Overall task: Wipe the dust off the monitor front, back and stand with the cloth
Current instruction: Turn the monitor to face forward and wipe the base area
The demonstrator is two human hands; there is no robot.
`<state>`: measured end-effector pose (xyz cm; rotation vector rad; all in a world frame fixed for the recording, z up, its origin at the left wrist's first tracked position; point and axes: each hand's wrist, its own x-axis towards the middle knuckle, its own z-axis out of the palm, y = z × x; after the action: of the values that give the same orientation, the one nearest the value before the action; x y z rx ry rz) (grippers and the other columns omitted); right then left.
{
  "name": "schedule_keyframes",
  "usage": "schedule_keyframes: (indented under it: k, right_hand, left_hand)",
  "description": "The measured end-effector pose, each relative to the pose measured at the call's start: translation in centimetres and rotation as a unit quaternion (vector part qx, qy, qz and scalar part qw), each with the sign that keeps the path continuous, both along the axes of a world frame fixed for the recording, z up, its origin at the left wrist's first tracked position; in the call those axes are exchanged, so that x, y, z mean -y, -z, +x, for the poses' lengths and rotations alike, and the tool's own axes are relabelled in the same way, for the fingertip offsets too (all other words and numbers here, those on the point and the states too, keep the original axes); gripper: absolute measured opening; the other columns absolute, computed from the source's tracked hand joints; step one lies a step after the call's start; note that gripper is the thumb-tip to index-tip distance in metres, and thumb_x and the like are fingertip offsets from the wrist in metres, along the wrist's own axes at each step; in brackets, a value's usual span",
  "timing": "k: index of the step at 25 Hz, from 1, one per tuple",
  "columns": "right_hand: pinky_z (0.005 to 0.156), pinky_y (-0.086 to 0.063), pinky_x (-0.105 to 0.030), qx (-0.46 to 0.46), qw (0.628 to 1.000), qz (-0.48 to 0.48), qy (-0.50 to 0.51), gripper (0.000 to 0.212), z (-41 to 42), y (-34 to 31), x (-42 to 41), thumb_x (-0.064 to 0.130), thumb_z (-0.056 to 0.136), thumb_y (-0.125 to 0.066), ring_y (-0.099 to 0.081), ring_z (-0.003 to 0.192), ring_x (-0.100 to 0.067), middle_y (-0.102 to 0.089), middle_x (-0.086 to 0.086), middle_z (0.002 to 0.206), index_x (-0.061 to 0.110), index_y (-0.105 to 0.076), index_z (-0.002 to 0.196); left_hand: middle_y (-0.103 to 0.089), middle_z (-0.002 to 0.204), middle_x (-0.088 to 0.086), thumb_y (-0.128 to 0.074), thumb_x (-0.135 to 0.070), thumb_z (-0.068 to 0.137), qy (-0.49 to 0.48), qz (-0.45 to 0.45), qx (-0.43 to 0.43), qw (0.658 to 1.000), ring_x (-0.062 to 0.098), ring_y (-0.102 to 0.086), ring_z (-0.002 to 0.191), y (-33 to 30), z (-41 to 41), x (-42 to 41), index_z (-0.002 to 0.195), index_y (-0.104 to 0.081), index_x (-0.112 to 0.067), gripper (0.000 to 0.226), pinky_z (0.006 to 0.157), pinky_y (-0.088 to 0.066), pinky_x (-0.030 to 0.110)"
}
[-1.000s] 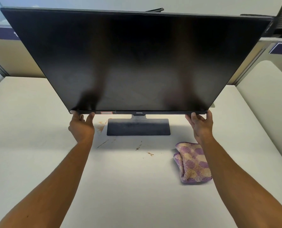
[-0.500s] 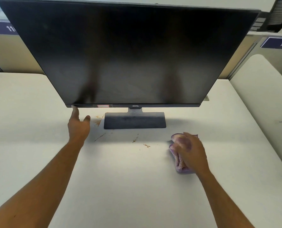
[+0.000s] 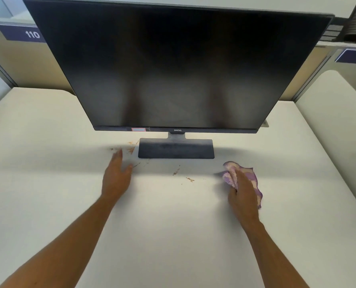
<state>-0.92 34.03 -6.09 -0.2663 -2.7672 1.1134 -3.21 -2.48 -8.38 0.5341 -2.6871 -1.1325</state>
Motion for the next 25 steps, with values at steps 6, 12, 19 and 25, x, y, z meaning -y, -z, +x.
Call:
schedule_keyframes:
  k: [6,12,19,25]
  right_hand:
    - [0.102,-0.043,-0.037,-0.07,0.996,0.041,-0.047,0.047,-4.5,-2.9,3.3,-0.002,0.091,-0.052,-0.052,0.12,-0.026,-0.056,-0.008,0.131,0.014,-0.051,0.135]
    - [0.078,-0.045,-0.033,0.024,0.975,0.203,-0.087,0.057,-11.0,-2.6,9.5,0.005,0.077,-0.058,-0.053,0.113,-0.025,-0.062,0.006,0.122,0.027,-0.052,0.129]
    - [0.106,-0.037,-0.047,0.095,0.971,0.154,-0.153,0.049,-12.5,0.4,16.4,0.007,0.088,-0.052,-0.046,0.123,-0.03,-0.054,-0.009,0.134,0.019,-0.044,0.136]
    - [0.068,-0.041,-0.033,0.089,0.951,0.163,-0.248,0.034,-12.2,-0.9,23.8,0.01,0.091,-0.049,-0.053,0.085,-0.024,-0.062,-0.013,0.11,0.015,-0.05,0.125]
  left_hand:
    - [-0.036,0.154,0.003,-0.046,-0.042,0.099,0.132,-0.185,0.018,0.974,0.019,-0.022,0.147,3.6,3.8,-0.6,0.145,-0.042,-0.012,0.055,0.118,-0.013,0.031]
    - [-0.038,0.154,0.001,-0.03,-0.055,0.098,0.15,-0.207,0.024,0.967,0.016,-0.023,0.146,4.0,4.2,-0.4,0.146,-0.042,-0.013,0.064,0.119,-0.01,0.027]
    - [-0.036,0.155,0.001,-0.028,-0.059,0.095,0.154,-0.202,0.021,0.967,0.013,-0.02,0.147,3.7,4.1,-0.6,0.146,-0.041,-0.011,0.072,0.119,-0.007,0.026]
    - [-0.039,0.153,0.003,-0.026,-0.061,0.094,0.164,-0.204,0.023,0.965,0.015,-0.022,0.147,3.4,4.0,-0.7,0.145,-0.044,-0.01,0.074,0.119,-0.01,0.027]
